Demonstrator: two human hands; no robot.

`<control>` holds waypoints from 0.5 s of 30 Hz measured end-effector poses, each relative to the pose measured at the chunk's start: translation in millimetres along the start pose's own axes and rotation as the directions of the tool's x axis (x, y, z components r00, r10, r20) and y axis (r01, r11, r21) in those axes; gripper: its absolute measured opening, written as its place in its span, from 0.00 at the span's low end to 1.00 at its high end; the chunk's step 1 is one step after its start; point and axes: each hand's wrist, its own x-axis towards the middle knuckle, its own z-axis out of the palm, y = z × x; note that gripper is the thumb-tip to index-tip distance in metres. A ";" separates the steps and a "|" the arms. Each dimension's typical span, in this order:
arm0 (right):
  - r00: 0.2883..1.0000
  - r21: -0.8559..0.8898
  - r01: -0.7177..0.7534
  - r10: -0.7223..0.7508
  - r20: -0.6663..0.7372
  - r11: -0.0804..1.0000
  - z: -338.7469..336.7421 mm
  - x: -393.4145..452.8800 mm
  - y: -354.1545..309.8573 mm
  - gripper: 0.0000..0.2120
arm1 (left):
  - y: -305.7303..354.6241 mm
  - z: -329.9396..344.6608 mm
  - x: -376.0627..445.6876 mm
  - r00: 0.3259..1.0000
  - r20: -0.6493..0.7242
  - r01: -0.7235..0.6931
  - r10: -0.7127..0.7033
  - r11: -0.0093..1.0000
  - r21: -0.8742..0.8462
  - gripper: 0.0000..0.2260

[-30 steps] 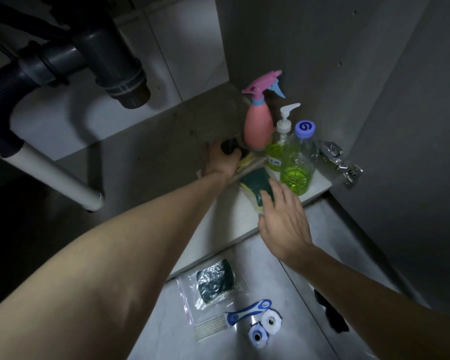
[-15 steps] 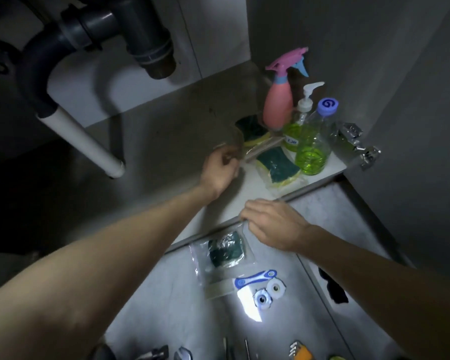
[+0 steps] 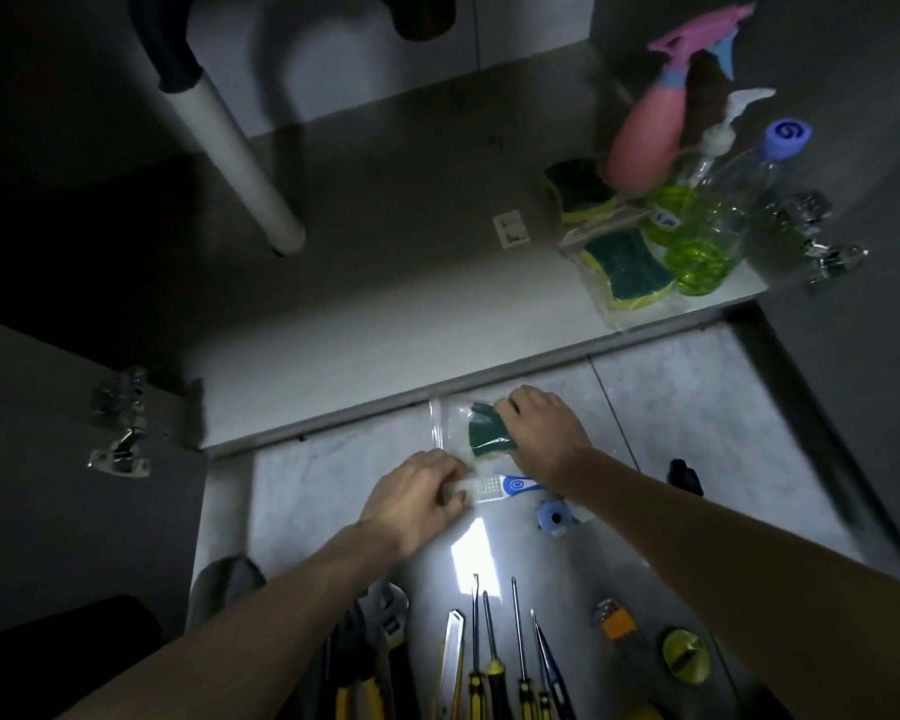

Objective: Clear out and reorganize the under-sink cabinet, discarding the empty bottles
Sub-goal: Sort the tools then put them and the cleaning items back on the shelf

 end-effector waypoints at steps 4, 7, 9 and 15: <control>0.996 0.087 -0.076 0.080 -0.040 0.993 -10.7 -25.6 22.9 0.22 | -2.8 22.4 13.9 0.998 0.052 -0.053 0.047 0.992 0.117 0.22; 0.994 0.108 -0.073 0.081 -0.070 0.991 -24.7 -53.6 41.4 0.23 | 3.7 36.4 27.0 0.993 0.110 -0.072 0.051 0.978 0.195 0.24; 0.988 0.171 -0.105 0.123 -0.098 0.980 -37.0 -72.4 49.4 0.23 | 7.0 41.7 35.6 0.990 0.126 -0.090 0.060 0.965 0.245 0.24; 0.951 0.371 0.041 0.078 -0.300 0.928 -81.7 -111.3 60.3 0.21 | 7.1 30.8 48.9 0.962 0.205 -0.225 0.181 0.950 0.215 0.24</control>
